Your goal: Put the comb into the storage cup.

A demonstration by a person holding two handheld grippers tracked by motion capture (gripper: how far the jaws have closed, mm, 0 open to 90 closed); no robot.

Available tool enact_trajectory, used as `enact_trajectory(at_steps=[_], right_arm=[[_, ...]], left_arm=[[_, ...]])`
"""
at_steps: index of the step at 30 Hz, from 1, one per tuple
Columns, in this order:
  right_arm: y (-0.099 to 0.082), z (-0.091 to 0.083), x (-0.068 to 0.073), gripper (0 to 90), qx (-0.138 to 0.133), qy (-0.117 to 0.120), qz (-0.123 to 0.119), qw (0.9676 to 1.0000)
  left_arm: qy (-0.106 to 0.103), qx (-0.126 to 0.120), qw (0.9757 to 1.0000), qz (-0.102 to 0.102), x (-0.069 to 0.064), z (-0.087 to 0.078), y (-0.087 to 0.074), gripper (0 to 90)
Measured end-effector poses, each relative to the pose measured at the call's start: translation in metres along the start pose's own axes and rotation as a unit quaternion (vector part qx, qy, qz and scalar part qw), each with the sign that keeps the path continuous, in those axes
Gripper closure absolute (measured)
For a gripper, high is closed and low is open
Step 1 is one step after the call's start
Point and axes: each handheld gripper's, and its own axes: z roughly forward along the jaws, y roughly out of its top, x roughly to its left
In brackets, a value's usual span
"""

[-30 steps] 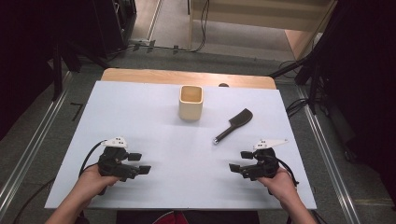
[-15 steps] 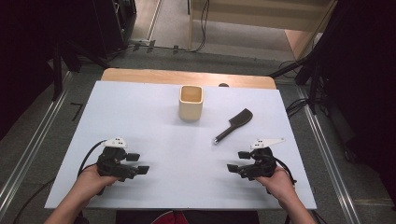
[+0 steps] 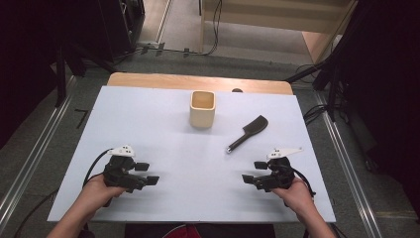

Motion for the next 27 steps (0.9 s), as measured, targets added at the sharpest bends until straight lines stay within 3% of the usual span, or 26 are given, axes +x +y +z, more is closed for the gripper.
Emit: enact_trajectory(at_steps=[20, 27], right_arm=[[0.005, 0.001, -0.001, 18.7, -0.002, 0.003, -0.005, 1.0], [0.016, -0.004, -0.01, 18.7, -0.016, -0.021, 0.007, 0.9996]], left_arm=[[-0.003, 0.002, 1.0, 0.005, -0.002, 0.001, 0.0, 28.2], [-0.02, -0.013, 0.9997, -0.011, 0.001, -0.001, 0.0, 28.2]])
